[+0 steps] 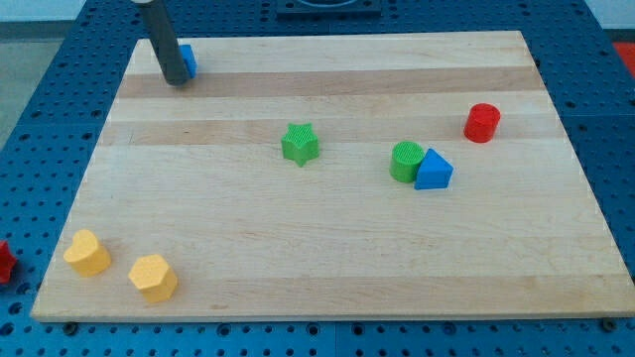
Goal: Slide the green star towards the blue cube
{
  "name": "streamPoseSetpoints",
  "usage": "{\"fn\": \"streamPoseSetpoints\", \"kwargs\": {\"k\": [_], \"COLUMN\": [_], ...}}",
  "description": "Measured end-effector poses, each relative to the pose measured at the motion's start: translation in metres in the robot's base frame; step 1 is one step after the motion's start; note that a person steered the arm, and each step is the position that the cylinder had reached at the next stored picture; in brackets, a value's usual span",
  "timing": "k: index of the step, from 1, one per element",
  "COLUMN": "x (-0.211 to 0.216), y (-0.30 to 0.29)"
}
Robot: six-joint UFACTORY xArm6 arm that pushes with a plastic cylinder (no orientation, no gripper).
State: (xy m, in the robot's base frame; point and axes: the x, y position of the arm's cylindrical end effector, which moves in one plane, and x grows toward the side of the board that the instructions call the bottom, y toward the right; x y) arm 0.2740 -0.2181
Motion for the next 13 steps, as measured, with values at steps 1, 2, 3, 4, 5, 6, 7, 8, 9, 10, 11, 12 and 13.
{"fn": "streamPoseSetpoints", "kwargs": {"k": [1,2,3,4,5,6,7,8,9,10,11,12,13], "x": [-0.001,0.005,0.015,0.015,0.015,0.022,0.031,0.103,0.139,0.147,0.164,0.194,0.230], "y": [0.000,0.007,0.020,0.021,0.021,0.050,0.168,0.205,0.190,0.209,0.159,0.110,0.135]}}
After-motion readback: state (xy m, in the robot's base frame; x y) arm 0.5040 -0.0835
